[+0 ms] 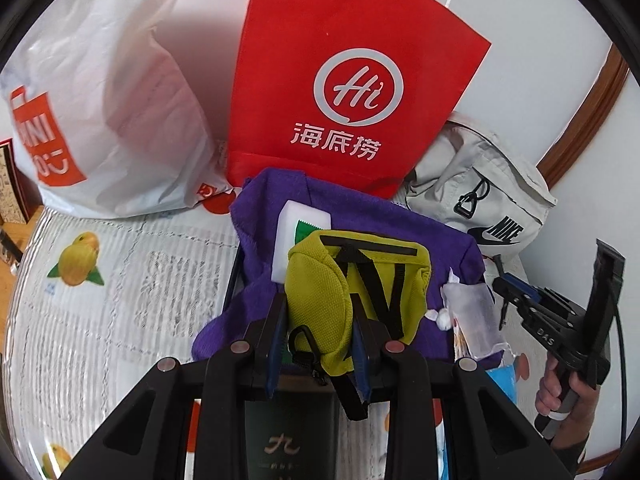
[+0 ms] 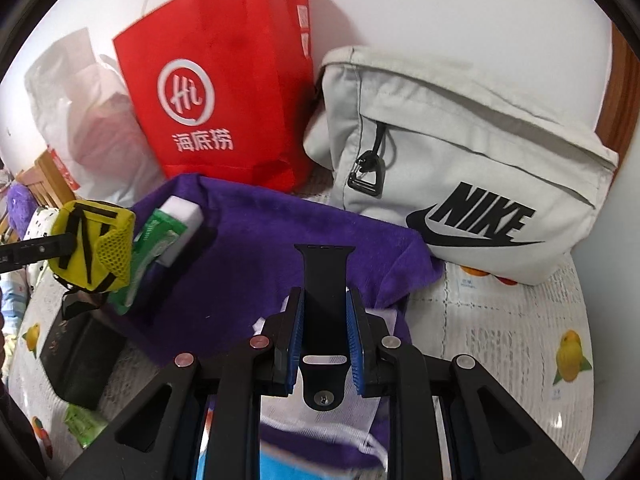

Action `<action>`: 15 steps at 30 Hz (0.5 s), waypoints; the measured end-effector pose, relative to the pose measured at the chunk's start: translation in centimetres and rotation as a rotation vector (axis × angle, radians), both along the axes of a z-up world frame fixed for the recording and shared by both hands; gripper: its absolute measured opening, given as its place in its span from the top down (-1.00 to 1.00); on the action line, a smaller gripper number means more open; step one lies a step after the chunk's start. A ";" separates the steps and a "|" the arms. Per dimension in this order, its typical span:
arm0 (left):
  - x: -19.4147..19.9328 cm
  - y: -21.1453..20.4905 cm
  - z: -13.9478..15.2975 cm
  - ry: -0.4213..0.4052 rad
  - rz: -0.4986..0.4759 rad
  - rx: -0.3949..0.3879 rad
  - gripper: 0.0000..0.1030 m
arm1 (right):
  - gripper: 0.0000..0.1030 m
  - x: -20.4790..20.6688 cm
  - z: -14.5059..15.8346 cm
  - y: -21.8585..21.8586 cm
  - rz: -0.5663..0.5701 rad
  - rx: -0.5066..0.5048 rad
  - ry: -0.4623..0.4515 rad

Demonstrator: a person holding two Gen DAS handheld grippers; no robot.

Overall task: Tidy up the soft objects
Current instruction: 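Carry the yellow bag and black strap over the purple towel with both grippers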

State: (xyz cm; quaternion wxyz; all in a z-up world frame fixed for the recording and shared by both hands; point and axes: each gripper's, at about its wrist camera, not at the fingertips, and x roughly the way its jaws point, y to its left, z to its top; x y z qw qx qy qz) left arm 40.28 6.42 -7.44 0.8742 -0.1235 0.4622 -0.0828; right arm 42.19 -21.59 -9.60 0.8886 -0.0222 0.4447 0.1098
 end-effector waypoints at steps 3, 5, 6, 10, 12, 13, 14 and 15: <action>0.8 -0.1 -0.4 0.012 -0.008 -0.002 0.47 | 0.60 1.1 -1.3 -0.1 -0.006 0.003 0.028; 1.4 -0.2 -0.8 0.021 -0.010 -0.011 0.47 | 0.60 1.6 -2.1 -0.2 -0.009 0.006 0.042; 1.7 -0.3 -1.0 0.026 -0.013 -0.014 0.47 | 0.60 1.7 -2.5 -0.3 -0.013 0.007 0.051; 3.2 -1.4 -1.7 0.047 -0.039 -0.021 0.47 | 0.60 2.4 -3.8 -0.4 -0.020 0.012 0.097; 3.9 -1.9 -2.3 0.066 -0.049 -0.033 0.47 | 0.60 2.6 -4.1 -0.2 -0.014 0.010 0.113; 4.2 -2.2 -2.5 0.077 -0.053 -0.034 0.47 | 0.59 2.6 -4.2 -0.1 -0.009 0.005 0.113; 4.6 -2.5 -2.8 0.084 -0.061 -0.032 0.47 | 0.58 2.5 -4.3 0.0 -0.004 0.001 0.113; 4.8 -2.8 -3.1 0.089 -0.066 -0.030 0.47 | 0.58 2.5 -4.3 0.1 0.001 -0.008 0.120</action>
